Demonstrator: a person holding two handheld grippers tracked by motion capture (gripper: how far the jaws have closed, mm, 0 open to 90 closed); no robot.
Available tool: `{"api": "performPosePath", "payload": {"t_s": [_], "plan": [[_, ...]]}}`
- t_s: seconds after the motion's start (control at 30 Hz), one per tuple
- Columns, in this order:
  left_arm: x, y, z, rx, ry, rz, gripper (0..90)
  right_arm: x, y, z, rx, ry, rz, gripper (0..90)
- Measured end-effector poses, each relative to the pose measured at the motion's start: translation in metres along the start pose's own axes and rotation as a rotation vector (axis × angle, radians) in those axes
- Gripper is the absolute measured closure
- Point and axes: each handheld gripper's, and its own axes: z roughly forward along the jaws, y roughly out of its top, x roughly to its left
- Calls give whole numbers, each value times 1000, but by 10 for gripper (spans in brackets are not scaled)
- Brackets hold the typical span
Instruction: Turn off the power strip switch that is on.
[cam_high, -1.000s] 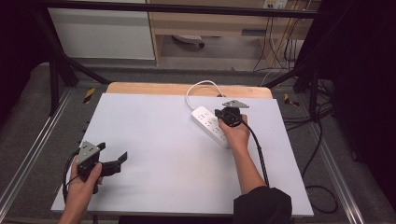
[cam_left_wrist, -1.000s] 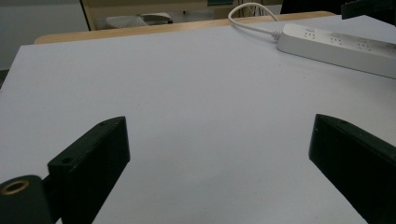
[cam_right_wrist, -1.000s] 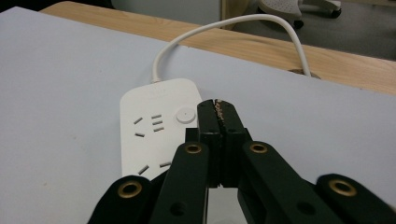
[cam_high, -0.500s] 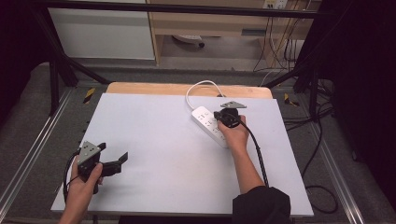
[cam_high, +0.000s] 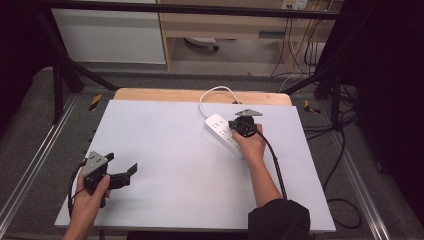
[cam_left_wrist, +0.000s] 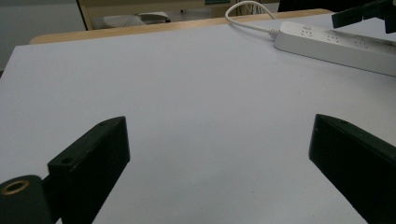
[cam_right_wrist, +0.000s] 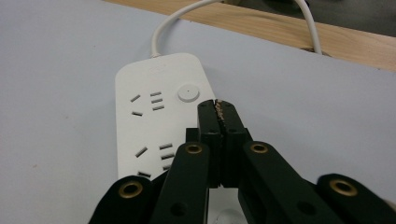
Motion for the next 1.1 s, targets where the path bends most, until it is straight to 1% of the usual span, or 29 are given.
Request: {"api": "performPosePath", "payload": {"t_s": [0.47,0.63,0.8,0.93,1.1], "plan": [[0,0,0,0,-1,-3,50,1,-2,2,15,1,4,900],[0,0,1,-1,-1,-4,51,1,-1,3,15,0,13,900],[-1,0,0,-2,0,-3,52,2,-1,3,20,-7,8,900],[0,0,0,0,-1,-3,52,3,-1,3,30,-9,-5,900],[-1,1,0,-5,-2,-3,52,3,-1,4,41,-14,-7,900]]}}
